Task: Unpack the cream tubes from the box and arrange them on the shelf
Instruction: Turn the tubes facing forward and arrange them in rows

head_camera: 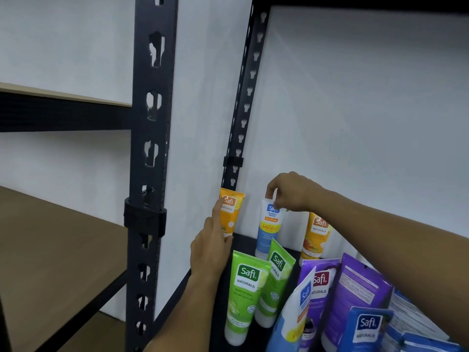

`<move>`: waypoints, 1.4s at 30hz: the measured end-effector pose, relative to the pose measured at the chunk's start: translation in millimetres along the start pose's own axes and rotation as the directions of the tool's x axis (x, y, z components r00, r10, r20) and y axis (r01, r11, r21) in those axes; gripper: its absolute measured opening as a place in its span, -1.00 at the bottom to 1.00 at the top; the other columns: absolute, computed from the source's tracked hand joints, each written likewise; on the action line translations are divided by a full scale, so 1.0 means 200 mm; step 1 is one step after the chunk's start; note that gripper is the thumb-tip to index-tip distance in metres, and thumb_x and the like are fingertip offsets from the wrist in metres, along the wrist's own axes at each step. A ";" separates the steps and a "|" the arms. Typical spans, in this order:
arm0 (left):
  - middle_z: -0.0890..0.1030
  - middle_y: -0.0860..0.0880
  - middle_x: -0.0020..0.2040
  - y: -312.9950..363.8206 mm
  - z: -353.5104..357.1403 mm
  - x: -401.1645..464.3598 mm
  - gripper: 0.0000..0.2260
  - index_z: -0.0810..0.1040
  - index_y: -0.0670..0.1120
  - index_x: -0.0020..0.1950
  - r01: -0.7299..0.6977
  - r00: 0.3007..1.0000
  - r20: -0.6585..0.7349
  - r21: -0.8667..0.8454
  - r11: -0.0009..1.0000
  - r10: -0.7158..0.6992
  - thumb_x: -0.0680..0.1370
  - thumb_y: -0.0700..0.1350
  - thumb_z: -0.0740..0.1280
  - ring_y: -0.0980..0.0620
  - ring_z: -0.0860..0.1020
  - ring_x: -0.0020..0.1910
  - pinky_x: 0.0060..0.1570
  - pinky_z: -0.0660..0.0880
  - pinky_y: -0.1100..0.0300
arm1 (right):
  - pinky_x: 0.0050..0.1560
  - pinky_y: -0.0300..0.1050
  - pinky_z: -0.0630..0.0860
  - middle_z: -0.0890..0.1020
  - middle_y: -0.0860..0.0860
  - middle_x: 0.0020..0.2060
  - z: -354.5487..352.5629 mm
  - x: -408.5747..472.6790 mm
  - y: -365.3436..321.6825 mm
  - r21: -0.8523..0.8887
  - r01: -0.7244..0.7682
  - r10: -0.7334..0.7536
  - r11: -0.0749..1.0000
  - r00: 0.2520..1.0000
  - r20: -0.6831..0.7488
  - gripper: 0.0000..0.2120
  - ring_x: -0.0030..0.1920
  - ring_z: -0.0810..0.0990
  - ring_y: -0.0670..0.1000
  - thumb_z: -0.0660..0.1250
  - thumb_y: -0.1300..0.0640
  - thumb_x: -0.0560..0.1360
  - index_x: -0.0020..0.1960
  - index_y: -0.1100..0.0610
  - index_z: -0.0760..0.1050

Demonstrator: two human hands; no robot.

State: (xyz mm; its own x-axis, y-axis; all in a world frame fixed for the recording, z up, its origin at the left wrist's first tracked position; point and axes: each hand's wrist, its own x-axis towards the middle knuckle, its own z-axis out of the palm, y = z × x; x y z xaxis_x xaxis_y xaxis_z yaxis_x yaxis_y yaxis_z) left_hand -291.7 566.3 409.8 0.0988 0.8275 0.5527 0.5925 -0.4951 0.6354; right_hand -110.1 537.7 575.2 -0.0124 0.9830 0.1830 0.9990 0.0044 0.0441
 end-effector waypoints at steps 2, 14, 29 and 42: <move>0.51 -0.02 0.19 0.00 0.00 0.00 -0.25 -0.14 0.23 0.52 0.000 1.000 -0.002 -0.004 1.000 0.000 0.57 -0.05 0.35 -0.03 0.57 0.04 0.02 0.52 0.03 | -0.05 -0.13 0.58 0.54 -0.04 -0.04 0.00 0.00 0.00 0.007 -0.001 0.001 1.000 1.000 0.004 -0.74 -0.07 0.60 -0.01 0.48 0.15 0.47 0.14 0.06 0.60; 0.50 -0.07 0.19 0.00 0.00 0.00 -0.22 -0.15 0.21 0.53 -0.013 1.000 0.004 0.035 0.999 0.013 0.57 -0.06 0.36 -0.10 0.58 0.03 0.01 0.54 -0.05 | -0.20 -0.26 0.57 0.60 0.01 0.05 -0.01 0.02 0.03 0.056 0.011 -0.014 0.998 0.999 0.039 -0.78 -0.07 0.66 0.01 0.50 0.19 0.46 0.09 0.10 0.61; 0.50 -0.07 0.19 0.01 -0.01 -0.01 -0.24 -0.13 0.20 0.53 -0.017 1.000 0.017 0.013 1.000 0.017 0.57 -0.06 0.36 -0.11 0.58 0.05 0.04 0.53 -0.05 | -0.26 -0.31 0.52 0.56 0.00 0.02 -0.02 0.01 0.02 0.047 0.011 -0.013 0.999 0.999 0.048 -0.78 -0.05 0.65 0.04 0.49 0.18 0.47 0.10 0.13 0.60; 0.51 -0.09 0.23 0.01 -0.01 -0.01 -0.21 -0.15 0.21 0.51 -0.009 1.000 0.012 -0.009 1.000 0.009 0.55 -0.07 0.39 -0.13 0.58 0.07 0.03 0.54 -0.08 | -0.03 -0.13 0.61 0.66 0.00 -0.07 -0.11 -0.05 0.10 0.094 -0.003 0.004 0.996 1.000 -0.011 -0.88 -0.18 0.68 -0.03 0.44 0.13 0.50 0.05 0.07 0.63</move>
State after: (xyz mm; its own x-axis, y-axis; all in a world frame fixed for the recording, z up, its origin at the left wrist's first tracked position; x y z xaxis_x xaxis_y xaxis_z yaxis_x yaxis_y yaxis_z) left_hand -292.5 563.7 410.7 0.1140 0.8263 0.5516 0.5847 -0.5047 0.6352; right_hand -90.5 524.7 596.6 -0.0087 0.9810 0.1938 0.9986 0.0186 -0.0494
